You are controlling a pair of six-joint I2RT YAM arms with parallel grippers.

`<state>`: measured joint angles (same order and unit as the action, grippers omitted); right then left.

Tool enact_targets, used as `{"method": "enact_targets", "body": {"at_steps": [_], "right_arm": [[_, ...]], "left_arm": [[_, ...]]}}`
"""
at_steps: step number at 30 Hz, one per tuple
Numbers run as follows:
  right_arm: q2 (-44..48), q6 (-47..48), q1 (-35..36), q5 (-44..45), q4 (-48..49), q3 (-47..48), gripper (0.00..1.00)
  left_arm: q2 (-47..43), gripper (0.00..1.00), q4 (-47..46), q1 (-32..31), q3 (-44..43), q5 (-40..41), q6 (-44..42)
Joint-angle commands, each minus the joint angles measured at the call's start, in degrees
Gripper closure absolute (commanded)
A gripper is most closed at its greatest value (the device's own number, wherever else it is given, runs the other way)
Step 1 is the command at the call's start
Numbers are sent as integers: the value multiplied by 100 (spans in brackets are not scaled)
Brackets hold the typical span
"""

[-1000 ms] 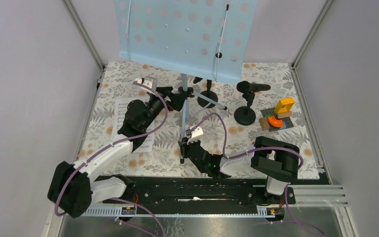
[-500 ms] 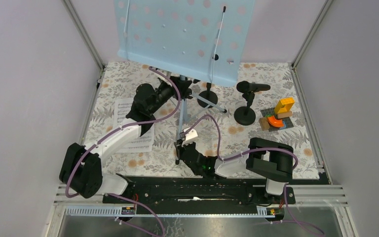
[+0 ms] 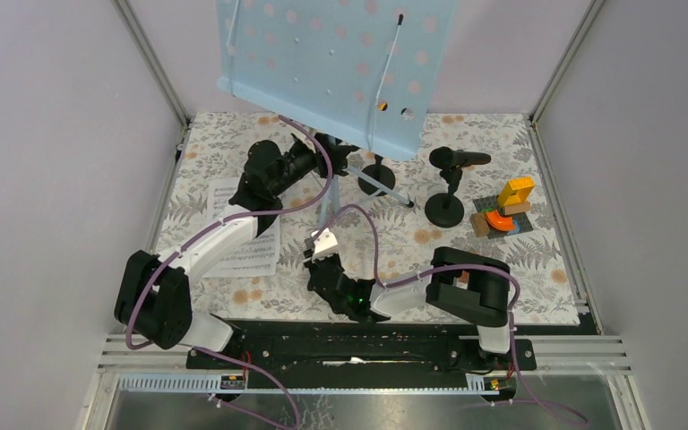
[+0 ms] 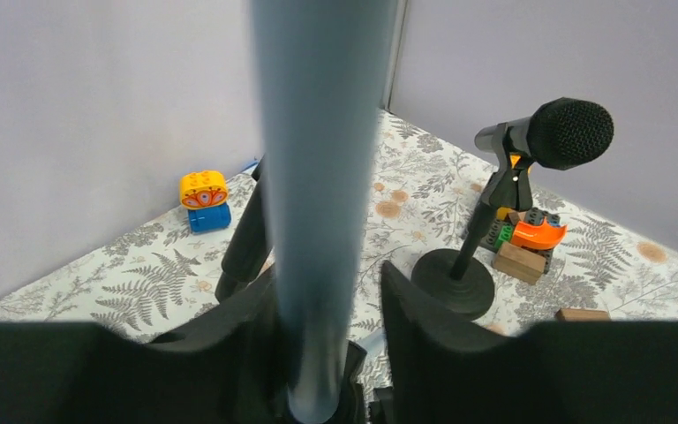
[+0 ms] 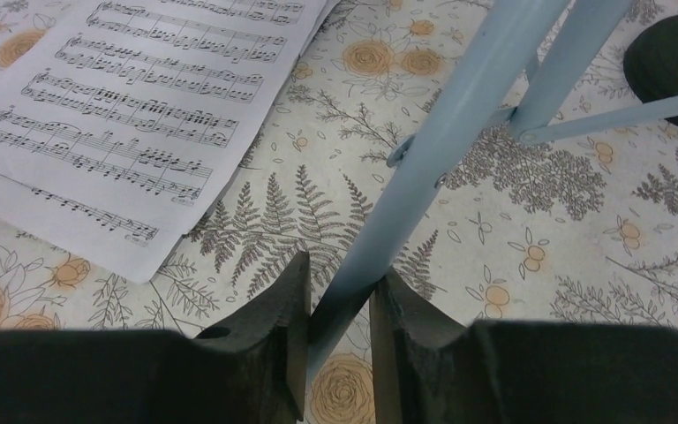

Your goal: Pack up the instrument practice props

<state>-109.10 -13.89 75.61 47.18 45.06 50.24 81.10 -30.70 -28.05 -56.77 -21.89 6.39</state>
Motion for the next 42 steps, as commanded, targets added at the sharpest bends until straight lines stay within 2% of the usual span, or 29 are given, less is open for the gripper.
{"method": "enact_targets", "body": {"at_steps": [1,4,6,8,10,12,14,16,19,23,28,32,35,40,42], "right_arm": [[-474,1647,251,-904,-445,739,93],[-665,1622,160,-987,-718,1079,92],[-759,1576,113,-1017,-889,1259,91],[-817,1546,68,-995,-1019,1374,90],[-811,1490,63,-928,-1078,1372,90],[-765,1426,60,-875,-1103,1293,90],[-693,1271,59,-830,-1140,1191,90],[-615,1180,63,-818,-1188,1088,90],[-483,1105,103,-695,-1297,976,91],[-419,1356,366,-91,-1347,914,96],[-316,1077,554,467,-1405,743,98],[-318,794,551,580,-1606,746,97],[-404,690,550,621,-1844,900,96],[-233,381,555,531,-2222,884,93],[-13,223,551,310,-2269,746,88]], "left_arm": [[46,48,164,-227,-112,-653,245],[-102,32,274,-227,-42,-437,173],[-213,28,292,-227,32,-266,124],[-257,28,299,-227,76,-109,73],[-251,35,358,-227,59,-29,63],[-224,49,407,-227,9,31,91],[-187,67,427,-225,-38,46,154],[-129,78,368,-227,-44,-70,224],[23,87,250,-227,-80,-523,371],[361,96,133,-270,-284,-1504,682],[589,97,210,-433,-413,-1912,644],[651,94,515,-604,-528,-1943,411],[683,87,839,-699,-628,-1779,214],[424,53,1021,-701,-500,-745,48],[286,37,1009,-701,-412,-245,54]]}}
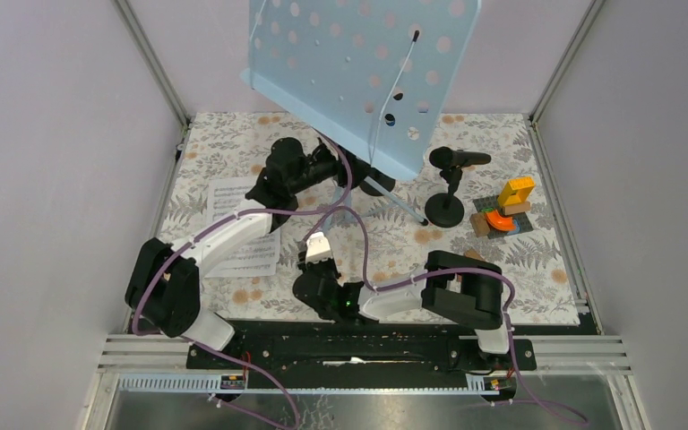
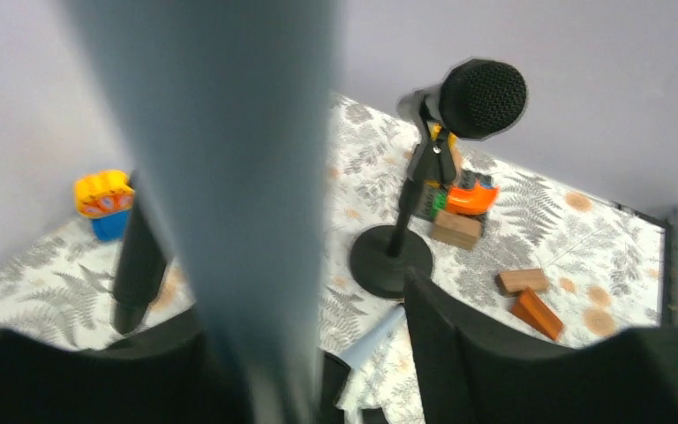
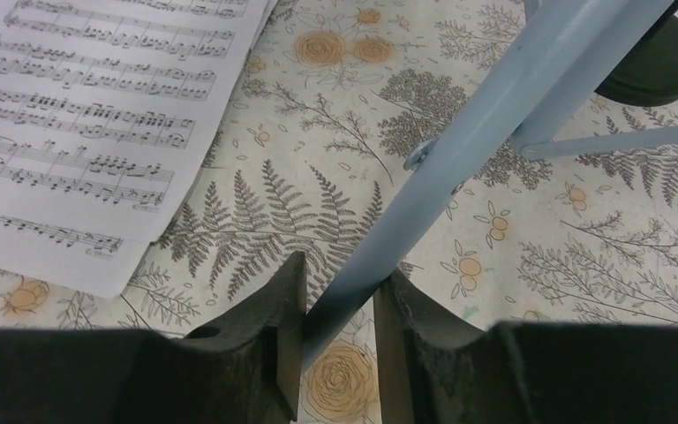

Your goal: Pack up the instrument practice props

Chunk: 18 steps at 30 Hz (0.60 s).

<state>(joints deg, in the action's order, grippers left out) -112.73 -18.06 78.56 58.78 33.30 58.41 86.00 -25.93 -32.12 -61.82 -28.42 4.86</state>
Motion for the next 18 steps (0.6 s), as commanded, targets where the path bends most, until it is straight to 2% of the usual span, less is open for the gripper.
{"method": "enact_targets", "body": {"at_steps": [1,4,11,14,18], "right_arm": [[460,569,256,-941,-1097,-160,83],[758,392,256,-1115,-1082,-390,67],[1413,321,254,-1391,-991,-820,41],[1701,247,257,-1504,-799,-1115,33],[2091,127,256,-1624,-691,-1481,29]], "left_arm": [[-258,31,547,-295,119,605,189],[-383,23,575,-291,164,952,103],[-467,24,528,-295,221,1217,81],[-487,22,541,-287,215,1296,48],[-541,18,572,-262,209,1481,70]]}}
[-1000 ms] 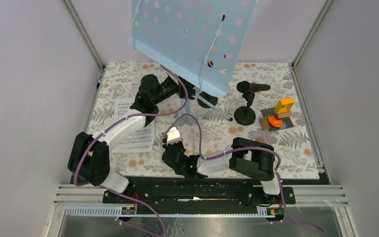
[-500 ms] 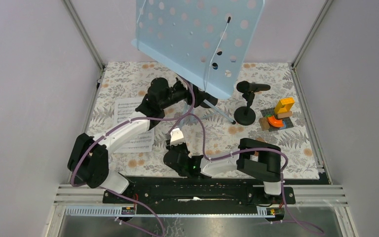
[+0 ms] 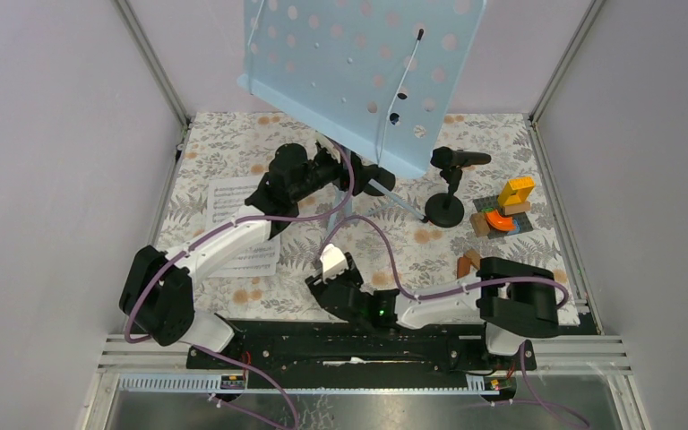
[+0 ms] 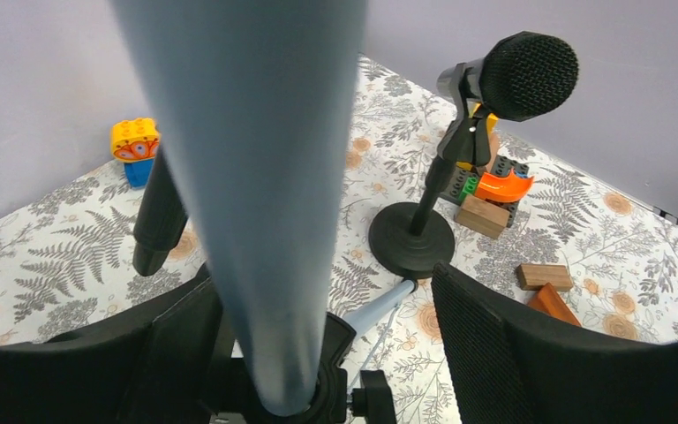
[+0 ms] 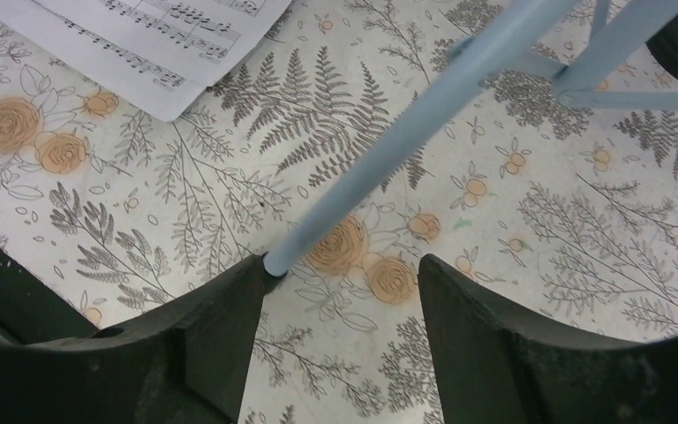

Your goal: Pack up the instrument practice props

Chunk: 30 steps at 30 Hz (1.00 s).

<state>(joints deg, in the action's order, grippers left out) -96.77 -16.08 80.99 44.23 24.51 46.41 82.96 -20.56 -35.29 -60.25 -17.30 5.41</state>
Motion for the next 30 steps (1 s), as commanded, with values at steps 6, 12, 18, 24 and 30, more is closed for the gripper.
{"method": "enact_targets", "body": {"at_steps": [6,12,18,24,30], "right_arm": [[1393,-453,-66,-348,335,-928,24],[2149,-1307,-741,-1197,126,-1371,24],[2970,-2223,-1574,-1935,-116,-1598,28],[3790,-3351,-2110,-1809,-514,-1556,40],[4043,-4017,-2456,-1903,-626,-1212,39]], "left_arm": [[-461,13,-172,229,169,559,245],[-556,16,-603,691,341,119,867],[-398,26,-831,795,303,-568,966],[-333,38,-769,802,268,-740,889],[-232,52,-737,796,237,-871,930]]}}
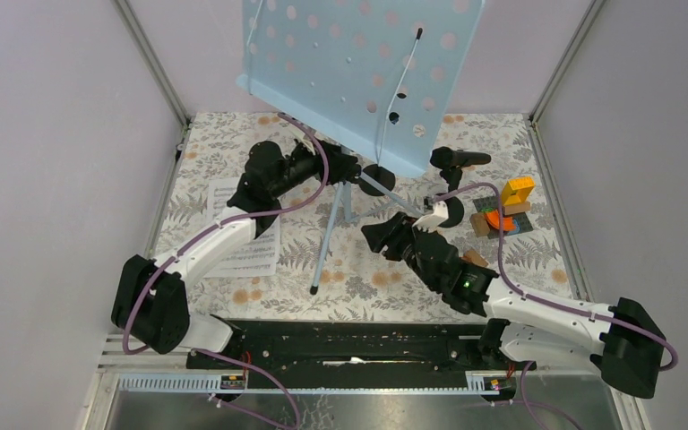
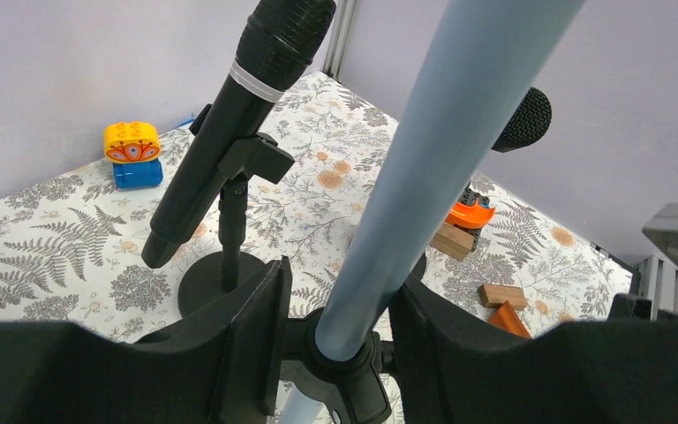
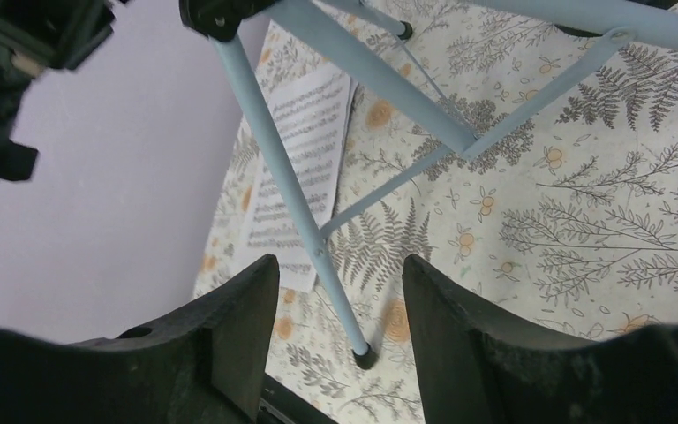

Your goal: Pack up the instrument practice props

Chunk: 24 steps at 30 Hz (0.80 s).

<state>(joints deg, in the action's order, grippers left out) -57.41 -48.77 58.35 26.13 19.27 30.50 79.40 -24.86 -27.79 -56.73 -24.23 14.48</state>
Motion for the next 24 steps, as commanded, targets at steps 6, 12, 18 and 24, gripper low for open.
{"method": "enact_targets", "body": {"at_steps": [6,12,18,24], "right_arm": [[-90,-1630,-590,-390,221,604,45],[-316,-2773,-849,-398,1013,449,55],[-699,-3326,-995,-478,1525,510,39],[-1071,-3975,-1128,-434,2192,489,41]], "left_arm": [[191,67,-236,47,-176,-172,10],[341,93,-78,46,-251,0,-58],[438,100,-22,46,-352,-148,-24],[419,100,-65,46,-330,-173,-22]]}}
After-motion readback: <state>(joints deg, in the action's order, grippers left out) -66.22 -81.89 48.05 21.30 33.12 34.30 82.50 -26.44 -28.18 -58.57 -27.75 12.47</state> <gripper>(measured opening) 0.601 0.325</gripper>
